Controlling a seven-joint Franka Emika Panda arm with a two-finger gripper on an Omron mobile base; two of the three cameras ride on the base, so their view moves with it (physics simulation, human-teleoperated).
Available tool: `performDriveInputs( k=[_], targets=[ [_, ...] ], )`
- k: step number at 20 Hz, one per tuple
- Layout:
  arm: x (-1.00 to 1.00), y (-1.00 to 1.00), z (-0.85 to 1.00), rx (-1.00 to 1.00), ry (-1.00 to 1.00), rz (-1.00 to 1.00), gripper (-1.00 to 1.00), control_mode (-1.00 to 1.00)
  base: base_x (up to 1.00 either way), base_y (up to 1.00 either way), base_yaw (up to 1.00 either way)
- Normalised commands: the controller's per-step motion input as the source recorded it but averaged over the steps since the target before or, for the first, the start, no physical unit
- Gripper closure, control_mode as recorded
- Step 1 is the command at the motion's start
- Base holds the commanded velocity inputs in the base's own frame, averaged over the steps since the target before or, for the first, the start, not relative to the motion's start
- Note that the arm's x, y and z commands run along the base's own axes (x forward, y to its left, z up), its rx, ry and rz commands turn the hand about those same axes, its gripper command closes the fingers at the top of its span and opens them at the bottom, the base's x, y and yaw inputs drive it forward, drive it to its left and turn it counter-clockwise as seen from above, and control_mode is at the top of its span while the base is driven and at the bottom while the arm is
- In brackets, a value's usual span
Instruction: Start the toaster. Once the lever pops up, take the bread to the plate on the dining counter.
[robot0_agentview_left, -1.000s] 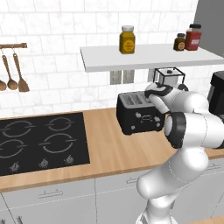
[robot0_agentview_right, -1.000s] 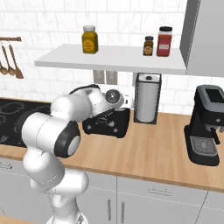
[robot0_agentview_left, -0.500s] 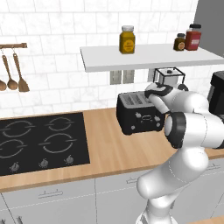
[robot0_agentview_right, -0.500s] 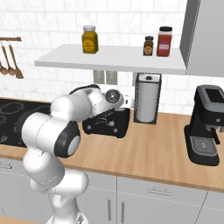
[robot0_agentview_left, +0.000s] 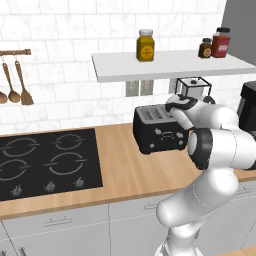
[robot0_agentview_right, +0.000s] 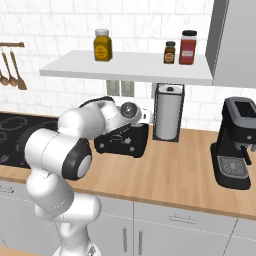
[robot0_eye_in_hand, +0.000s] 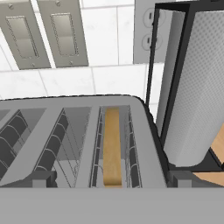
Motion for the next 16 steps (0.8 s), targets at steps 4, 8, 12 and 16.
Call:
performDriveInputs(
  k=[4,8,12,16],
  targets=[
    [0.00,0.00,0.00,0.00,0.00,0.00,-1.00,-1.00,0.00,0.00,0.00],
    [0.00,0.00,0.00,0.00,0.00,0.00,-1.00,-1.00,0.00,0.00,0.00],
    [0.00,0.00,0.00,0.00,0.00,0.00,-1.00,-1.00,0.00,0.00,0.00],
    [0.00,0.00,0.00,0.00,0.00,0.00,-1.00,-1.00,0.00,0.00,0.00]
  ],
)
